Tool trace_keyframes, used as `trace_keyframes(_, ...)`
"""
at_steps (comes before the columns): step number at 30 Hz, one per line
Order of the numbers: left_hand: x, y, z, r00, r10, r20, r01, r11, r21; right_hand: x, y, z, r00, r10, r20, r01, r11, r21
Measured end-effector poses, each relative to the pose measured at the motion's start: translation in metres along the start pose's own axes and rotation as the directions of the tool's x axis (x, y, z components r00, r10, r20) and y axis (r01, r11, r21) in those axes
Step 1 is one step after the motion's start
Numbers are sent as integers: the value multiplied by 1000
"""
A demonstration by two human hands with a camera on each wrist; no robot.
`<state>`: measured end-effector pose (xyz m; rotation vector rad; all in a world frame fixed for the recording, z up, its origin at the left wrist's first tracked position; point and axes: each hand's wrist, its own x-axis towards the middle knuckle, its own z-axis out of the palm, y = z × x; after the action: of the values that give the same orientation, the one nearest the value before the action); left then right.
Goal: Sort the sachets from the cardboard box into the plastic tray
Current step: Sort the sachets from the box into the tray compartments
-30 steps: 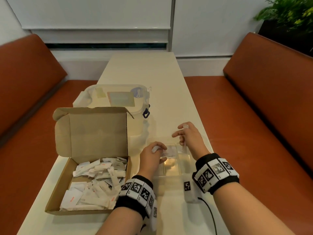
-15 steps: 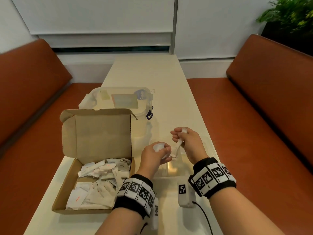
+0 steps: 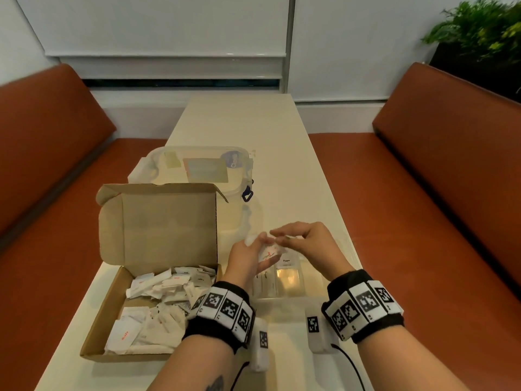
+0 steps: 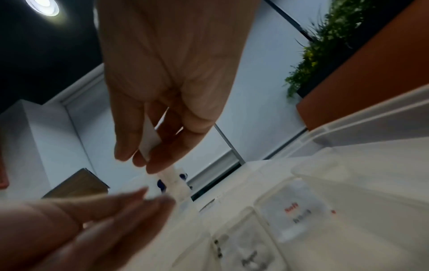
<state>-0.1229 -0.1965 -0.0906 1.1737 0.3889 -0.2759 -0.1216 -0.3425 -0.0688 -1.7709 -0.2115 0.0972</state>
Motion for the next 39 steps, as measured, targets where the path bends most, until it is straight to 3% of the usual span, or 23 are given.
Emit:
trace_keyframes(2, 0, 1, 0, 999, 32, 36, -32, 999, 5, -4, 6, -1, 998, 19, 58, -17, 1000, -21)
trace_keyframes(6, 5, -3, -2, 996, 77, -38, -62, 951, 303, -10, 16, -4, 989, 50, 140, -49, 999, -7)
trace_keyframes(10, 5, -5, 0, 995, 93, -23, -83, 958, 274, -11, 17, -6, 969, 90, 232, -87, 996, -23)
trace_keyframes(12, 7, -3, 2, 989, 144, -37, -129, 955, 266, -11, 17, -8, 980, 80, 182, -79, 997, -9)
trace_keyframes(15, 8, -1, 4, 982, 186, -23, -179, 967, 180, -8, 20, -5, 990, 136, -20, -131, 976, 171)
trace_keyframes(17, 9, 2, 5, 975, 222, -25, -215, 961, 174, -6, 22, -1, 978, 171, -117, -149, 972, 181)
trace_keyframes(23, 11, 5, 2, 954, 295, -59, -285, 949, 136, -1, 31, -2, 968, 179, -175, -158, 979, 130)
trace_keyframes(27, 11, 6, 2, 948, 319, 8, -316, 934, 170, 2, 36, 1, 972, 227, -65, -232, 970, -70)
trace_keyframes(34, 8, 6, 6, 930, 352, 105, -367, 902, 226, 6, 30, 7, 971, 184, -153, -181, 983, 39)
trace_keyframes(39, 8, 2, 6, 925, 367, 99, -380, 885, 268, 6, 28, 4, 975, 203, -88, -204, 979, -10)
